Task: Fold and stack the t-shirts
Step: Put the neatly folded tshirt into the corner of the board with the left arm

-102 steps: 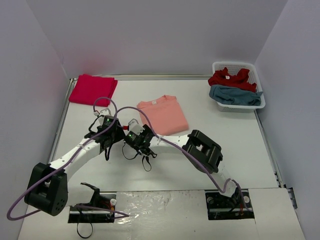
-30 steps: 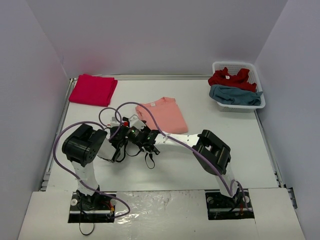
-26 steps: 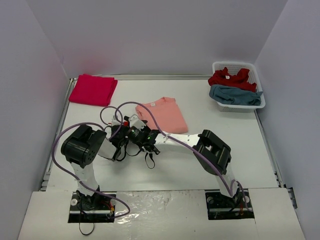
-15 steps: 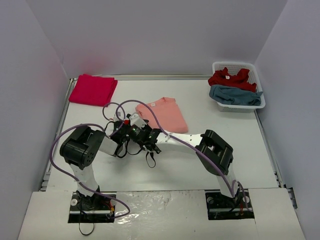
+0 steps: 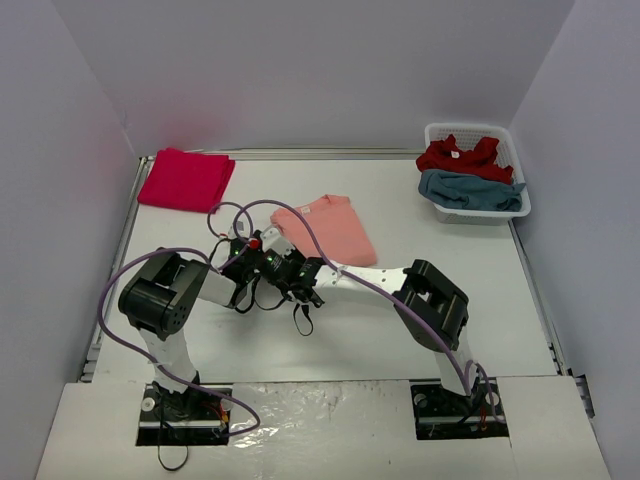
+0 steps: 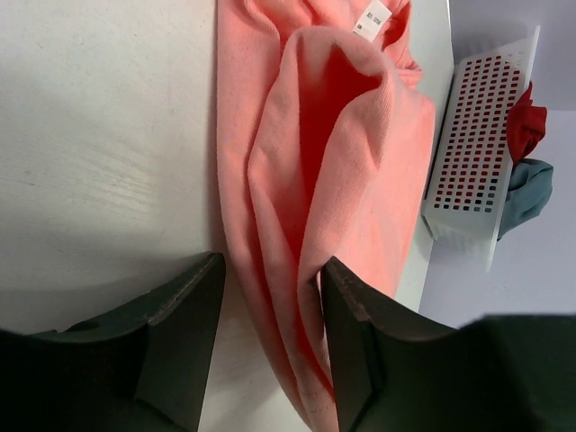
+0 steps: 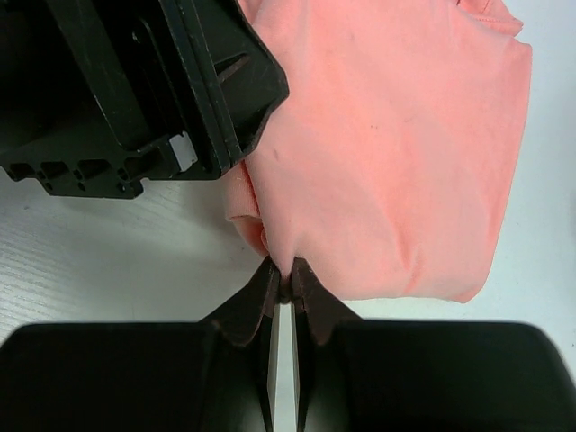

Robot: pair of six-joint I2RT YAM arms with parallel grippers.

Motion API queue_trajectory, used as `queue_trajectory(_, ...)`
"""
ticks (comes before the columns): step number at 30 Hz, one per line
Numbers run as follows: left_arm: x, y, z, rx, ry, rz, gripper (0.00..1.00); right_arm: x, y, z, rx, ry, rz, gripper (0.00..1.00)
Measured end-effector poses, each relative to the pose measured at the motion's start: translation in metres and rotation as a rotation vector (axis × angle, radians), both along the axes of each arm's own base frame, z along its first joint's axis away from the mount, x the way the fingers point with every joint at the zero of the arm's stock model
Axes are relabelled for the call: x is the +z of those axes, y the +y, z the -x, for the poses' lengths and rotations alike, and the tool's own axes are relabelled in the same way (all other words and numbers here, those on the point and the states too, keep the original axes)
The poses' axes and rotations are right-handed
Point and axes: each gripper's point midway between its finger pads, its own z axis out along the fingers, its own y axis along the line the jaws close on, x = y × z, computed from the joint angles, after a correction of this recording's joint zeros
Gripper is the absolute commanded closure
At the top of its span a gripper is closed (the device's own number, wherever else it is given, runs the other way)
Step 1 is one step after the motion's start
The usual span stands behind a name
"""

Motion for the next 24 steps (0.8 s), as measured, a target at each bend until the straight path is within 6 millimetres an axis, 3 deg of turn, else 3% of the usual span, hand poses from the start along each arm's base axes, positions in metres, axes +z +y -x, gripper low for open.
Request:
queue_trajectory(6, 0.0006, -0.0008, -0.0027, -0.002, -0.001, -0.008, 0.54, 0.0026, -0.0003, -0.0001, -0.001, -0.003, -0.005, 1.0)
queue_trajectory(13, -0.0033, -0.0005, -0.0033, -0.002, 0.004, -0.015, 0.63, 0.0052, -0.0018, -0.0021, -0.007, -0.006, -0.012, 1.0)
queue_trajectory(24, -0.004, -0.0051, -0.0056, -0.009, -0.003, -0.011, 0.64, 0.0035, -0.0021, 0.0001, -0.006, 0.004, -0.02, 1.0)
